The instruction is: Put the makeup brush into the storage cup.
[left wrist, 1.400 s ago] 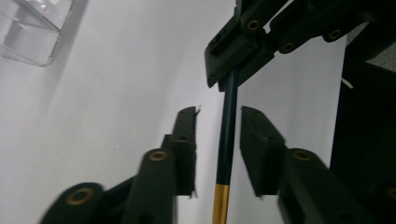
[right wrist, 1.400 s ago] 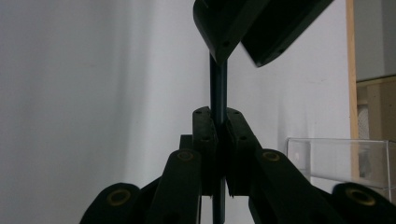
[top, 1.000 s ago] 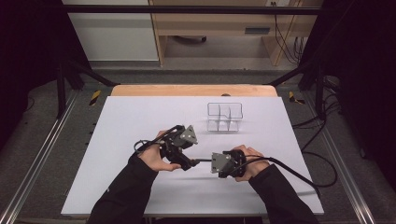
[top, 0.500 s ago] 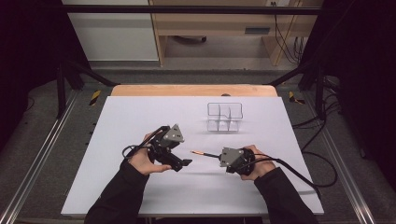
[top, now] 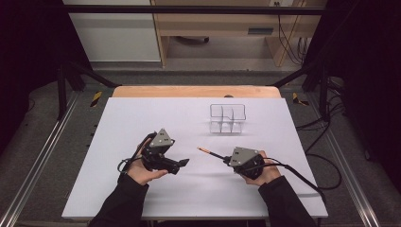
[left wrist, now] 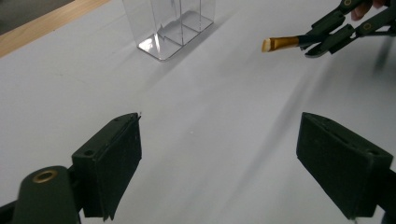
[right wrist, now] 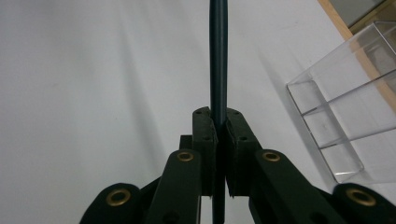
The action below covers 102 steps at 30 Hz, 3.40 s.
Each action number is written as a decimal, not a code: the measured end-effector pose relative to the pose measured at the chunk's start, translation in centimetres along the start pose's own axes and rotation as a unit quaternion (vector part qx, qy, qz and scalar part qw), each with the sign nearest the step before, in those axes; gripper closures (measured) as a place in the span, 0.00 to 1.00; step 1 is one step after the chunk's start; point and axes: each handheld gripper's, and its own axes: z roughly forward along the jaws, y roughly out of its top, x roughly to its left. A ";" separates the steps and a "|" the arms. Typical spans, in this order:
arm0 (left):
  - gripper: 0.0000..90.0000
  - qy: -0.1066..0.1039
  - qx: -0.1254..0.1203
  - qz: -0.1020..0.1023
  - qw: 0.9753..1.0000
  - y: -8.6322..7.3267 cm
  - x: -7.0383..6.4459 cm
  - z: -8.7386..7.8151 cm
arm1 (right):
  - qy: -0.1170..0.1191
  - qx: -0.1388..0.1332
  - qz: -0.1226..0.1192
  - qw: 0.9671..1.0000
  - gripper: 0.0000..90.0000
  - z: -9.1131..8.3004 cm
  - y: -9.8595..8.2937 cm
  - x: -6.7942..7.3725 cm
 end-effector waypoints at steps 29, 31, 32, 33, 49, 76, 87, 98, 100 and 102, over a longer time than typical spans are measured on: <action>0.14 0.047 -0.139 -0.112 0.983 -2.1 -0.8 0.2 | 0.011 -0.094 0.171 0.981 0.94 1.1 0.0 0.4; 0.14 0.043 -0.144 -0.119 0.982 -2.1 -0.9 0.3 | 0.007 -0.098 0.178 0.979 0.94 1.2 0.1 0.4; 0.14 0.044 -0.147 -0.121 0.981 -2.1 -0.9 0.3 | 0.004 -0.097 0.183 0.978 0.94 1.2 0.1 0.4; 0.14 0.041 -0.151 -0.123 0.980 -2.1 -1.0 0.4 | 0.003 -0.098 0.184 0.978 0.94 1.3 0.1 0.4; 0.16 0.023 -0.208 -0.155 0.965 -1.4 -2.0 0.8 | -0.012 -0.133 0.211 0.968 0.94 1.2 0.4 0.6; 0.22 -0.007 -0.243 -0.204 0.948 0.3 -3.3 3.9 | -0.018 -0.142 0.224 0.964 0.94 1.5 0.4 0.8; 0.34 -0.021 -0.261 -0.227 0.938 0.6 -3.8 5.2 | -0.018 -0.145 0.227 0.963 0.94 1.5 0.4 0.8; 0.54 -0.024 -0.268 -0.244 0.932 0.8 -4.0 5.6 | -0.015 -0.144 0.229 0.963 0.94 1.7 0.4 0.9; 0.57 -0.026 -0.268 -0.247 0.931 0.8 -4.0 5.7 | -0.015 -0.144 0.229 0.963 0.94 1.7 0.4 0.9; 0.59 -0.027 -0.269 -0.249 0.930 0.8 -4.0 5.8 | -0.014 -0.144 0.229 0.963 0.94 1.7 0.4 0.9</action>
